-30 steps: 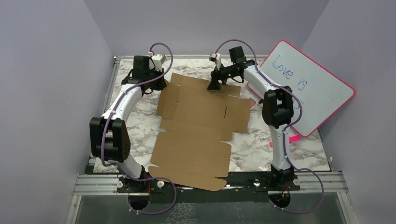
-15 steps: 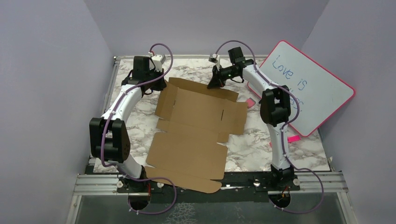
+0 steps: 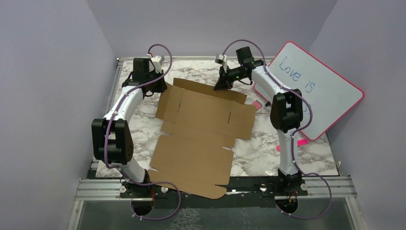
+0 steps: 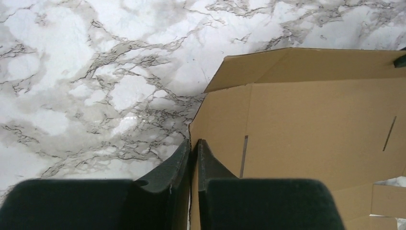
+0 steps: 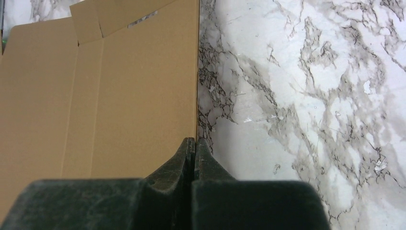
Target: Fold the paper box
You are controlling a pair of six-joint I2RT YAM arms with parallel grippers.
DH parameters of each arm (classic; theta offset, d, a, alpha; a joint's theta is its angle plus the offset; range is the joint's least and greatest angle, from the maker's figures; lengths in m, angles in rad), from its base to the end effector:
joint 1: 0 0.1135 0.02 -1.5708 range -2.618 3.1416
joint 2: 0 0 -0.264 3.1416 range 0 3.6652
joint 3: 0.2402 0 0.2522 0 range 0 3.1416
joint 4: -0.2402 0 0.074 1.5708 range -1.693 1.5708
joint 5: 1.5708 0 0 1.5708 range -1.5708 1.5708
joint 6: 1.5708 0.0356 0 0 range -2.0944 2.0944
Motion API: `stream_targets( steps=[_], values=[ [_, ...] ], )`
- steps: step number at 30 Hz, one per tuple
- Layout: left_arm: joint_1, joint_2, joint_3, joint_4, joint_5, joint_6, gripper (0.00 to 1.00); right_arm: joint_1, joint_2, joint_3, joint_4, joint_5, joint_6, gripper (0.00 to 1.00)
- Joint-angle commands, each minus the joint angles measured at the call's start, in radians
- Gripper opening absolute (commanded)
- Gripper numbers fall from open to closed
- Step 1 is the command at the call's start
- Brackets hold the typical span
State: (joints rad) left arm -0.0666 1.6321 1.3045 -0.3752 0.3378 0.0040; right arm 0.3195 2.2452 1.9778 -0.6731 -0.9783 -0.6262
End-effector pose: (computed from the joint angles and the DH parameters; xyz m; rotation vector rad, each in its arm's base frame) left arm 0.3679 -0.0364 0.2854 0.2574 2.2449 -0.4166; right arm 0.4581 0.1827 0.2370 -1.3332 1.7733 1.0410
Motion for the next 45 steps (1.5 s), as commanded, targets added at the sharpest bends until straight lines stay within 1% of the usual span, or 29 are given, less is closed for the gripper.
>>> stream_targets(
  steps=[1,7,11,17,20,24,28,32,35,38,43,45],
  values=[
    [0.025,0.043,-0.009,0.031,-0.003,-0.045,0.12,-0.005,-0.056,0.009,-0.032,0.007,-0.019,0.01],
    [0.057,0.105,0.005,0.032,0.013,-0.067,0.21,-0.005,-0.122,-0.035,-0.004,-0.011,-0.042,0.01],
    [0.057,0.134,0.015,0.031,0.018,-0.074,0.27,-0.004,-0.154,-0.039,-0.002,-0.002,-0.063,0.01],
    [0.083,0.134,0.046,0.035,0.056,-0.102,0.35,-0.002,-0.204,-0.039,0.006,0.028,-0.114,0.01],
    [0.085,0.110,0.049,0.041,0.081,-0.112,0.38,0.006,-0.232,-0.042,0.013,0.063,-0.149,0.01],
    [0.087,0.064,0.042,0.050,0.105,-0.123,0.42,0.026,-0.270,-0.061,0.009,0.130,-0.248,0.01],
    [0.089,-0.006,0.028,0.051,0.086,-0.125,0.49,0.044,-0.326,-0.127,0.050,0.179,-0.317,0.01],
    [0.090,-0.099,0.017,0.056,0.054,-0.136,0.52,0.078,-0.388,-0.189,0.119,0.283,-0.363,0.01],
    [0.091,-0.164,0.008,0.064,0.029,-0.146,0.56,0.108,-0.429,-0.217,0.156,0.330,-0.403,0.01],
    [0.088,-0.211,-0.012,0.083,0.046,-0.162,0.58,0.138,-0.463,-0.248,0.195,0.384,-0.448,0.01],
    [0.076,-0.233,-0.042,0.127,0.136,-0.222,0.58,0.190,-0.524,-0.323,0.266,0.474,-0.520,0.02],
    [0.069,-0.249,-0.052,0.136,0.137,-0.236,0.58,0.211,-0.552,-0.361,0.308,0.520,-0.572,0.02]
  ],
)
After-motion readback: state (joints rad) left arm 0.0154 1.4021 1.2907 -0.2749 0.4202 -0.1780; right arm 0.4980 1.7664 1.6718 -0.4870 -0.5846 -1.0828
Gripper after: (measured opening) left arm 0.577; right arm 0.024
